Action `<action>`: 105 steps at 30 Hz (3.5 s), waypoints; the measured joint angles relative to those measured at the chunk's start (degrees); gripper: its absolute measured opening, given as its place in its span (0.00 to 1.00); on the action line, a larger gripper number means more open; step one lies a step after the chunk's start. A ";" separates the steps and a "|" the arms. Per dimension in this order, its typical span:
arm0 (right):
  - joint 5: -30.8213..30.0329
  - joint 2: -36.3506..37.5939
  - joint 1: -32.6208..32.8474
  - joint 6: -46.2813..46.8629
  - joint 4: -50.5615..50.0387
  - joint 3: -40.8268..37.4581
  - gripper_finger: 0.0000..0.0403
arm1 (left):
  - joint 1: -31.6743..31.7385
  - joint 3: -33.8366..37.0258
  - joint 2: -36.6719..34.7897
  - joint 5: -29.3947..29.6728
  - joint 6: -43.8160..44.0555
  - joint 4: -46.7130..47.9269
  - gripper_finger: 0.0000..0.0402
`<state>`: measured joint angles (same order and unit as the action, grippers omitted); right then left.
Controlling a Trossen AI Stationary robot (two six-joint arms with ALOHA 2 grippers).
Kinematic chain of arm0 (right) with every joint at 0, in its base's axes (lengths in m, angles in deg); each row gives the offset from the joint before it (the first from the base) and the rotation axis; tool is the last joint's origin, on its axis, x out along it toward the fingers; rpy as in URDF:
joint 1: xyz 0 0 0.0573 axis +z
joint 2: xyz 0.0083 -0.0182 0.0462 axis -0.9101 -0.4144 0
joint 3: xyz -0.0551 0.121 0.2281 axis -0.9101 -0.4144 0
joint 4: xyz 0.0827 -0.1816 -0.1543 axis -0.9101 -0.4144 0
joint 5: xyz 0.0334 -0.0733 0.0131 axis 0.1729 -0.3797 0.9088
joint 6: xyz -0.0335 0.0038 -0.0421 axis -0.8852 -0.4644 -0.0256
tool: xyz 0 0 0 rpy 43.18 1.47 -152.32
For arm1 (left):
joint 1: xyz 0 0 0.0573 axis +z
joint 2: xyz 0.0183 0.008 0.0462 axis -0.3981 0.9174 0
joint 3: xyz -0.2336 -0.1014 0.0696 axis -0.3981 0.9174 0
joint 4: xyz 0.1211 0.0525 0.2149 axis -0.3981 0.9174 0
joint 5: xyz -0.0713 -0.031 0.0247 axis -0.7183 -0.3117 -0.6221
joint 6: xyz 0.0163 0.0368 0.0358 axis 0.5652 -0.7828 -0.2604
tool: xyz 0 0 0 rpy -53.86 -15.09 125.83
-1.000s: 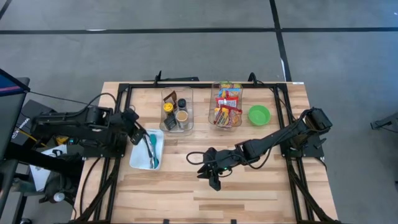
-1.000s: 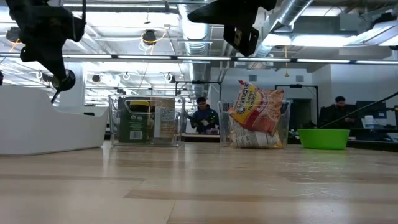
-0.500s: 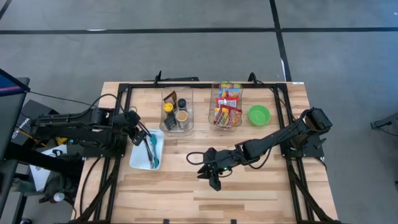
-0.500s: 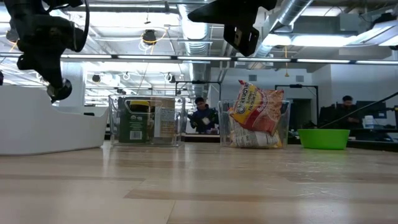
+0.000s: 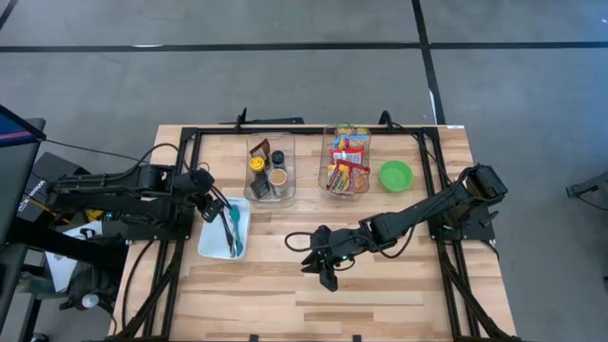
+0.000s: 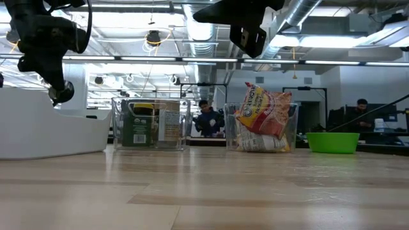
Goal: Pick & Place Food Item
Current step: Put the black spoon into the white bin, then return to Home Position
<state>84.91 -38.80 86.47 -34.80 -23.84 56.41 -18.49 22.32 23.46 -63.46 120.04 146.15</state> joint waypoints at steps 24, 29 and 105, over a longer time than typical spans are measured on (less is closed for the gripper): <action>0.00 0.00 0.02 0.00 -0.01 0.00 0.24 | -0.02 0.00 0.00 0.11 -12.13 -6.71 0.13; 0.00 0.00 -0.09 -0.38 -0.01 0.00 0.24 | -0.02 0.00 0.00 0.10 -18.33 -19.31 0.10; -1.31 27.86 -6.45 -19.07 4.30 -19.48 0.01 | -6.62 8.94 0.32 0.07 -30.91 -66.36 0.01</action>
<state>83.60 -10.94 80.02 -53.87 -19.54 36.94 -25.11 31.26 23.78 -63.40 89.14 79.79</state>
